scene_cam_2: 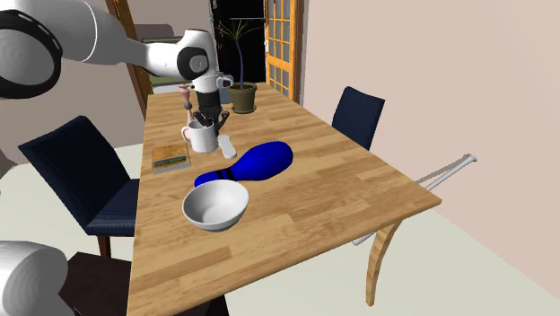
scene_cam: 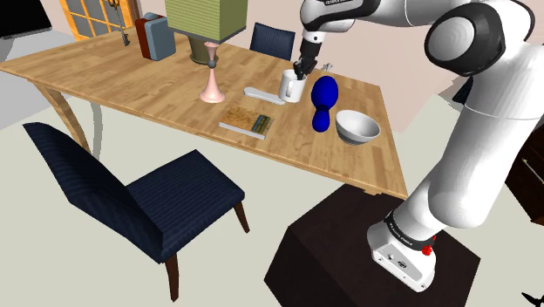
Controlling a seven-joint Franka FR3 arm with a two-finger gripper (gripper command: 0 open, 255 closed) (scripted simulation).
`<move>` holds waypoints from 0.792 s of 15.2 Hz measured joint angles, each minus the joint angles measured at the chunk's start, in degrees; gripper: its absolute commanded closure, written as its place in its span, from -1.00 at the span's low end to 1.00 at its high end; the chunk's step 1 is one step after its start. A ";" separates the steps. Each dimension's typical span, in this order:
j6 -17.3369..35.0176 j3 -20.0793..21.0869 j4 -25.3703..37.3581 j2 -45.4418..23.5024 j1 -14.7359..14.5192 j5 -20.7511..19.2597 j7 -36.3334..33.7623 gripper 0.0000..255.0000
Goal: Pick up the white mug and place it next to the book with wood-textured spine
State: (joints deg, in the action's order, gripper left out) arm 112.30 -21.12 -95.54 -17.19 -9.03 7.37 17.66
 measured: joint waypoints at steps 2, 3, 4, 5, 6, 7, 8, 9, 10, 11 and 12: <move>1.46 0.08 -1.39 -0.09 -0.10 0.09 0.04 1.00; 2.11 0.11 -1.64 -0.50 0.00 0.28 0.21 1.00; 2.73 0.13 -2.07 -0.72 0.06 0.39 0.34 1.00; 3.30 0.15 -2.45 -0.92 0.09 0.49 0.43 1.00; 4.07 0.19 -3.09 -1.06 0.10 0.58 0.54 1.00; 4.70 0.21 -3.50 -1.31 0.17 0.72 0.70 1.00; 5.41 0.28 -3.88 -1.65 0.18 0.88 0.76 1.00; 6.04 0.35 -4.32 -1.87 0.14 0.98 0.77 1.00; 6.70 0.41 -4.68 -2.18 0.19 1.14 0.90 1.00; 7.42 0.47 -5.20 -2.39 0.18 1.26 0.95 1.00; 7.94 0.53 -5.36 -2.78 0.25 1.43 1.08 1.00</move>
State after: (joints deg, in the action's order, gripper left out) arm 120.25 -20.59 -100.90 -19.97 -8.78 8.80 18.73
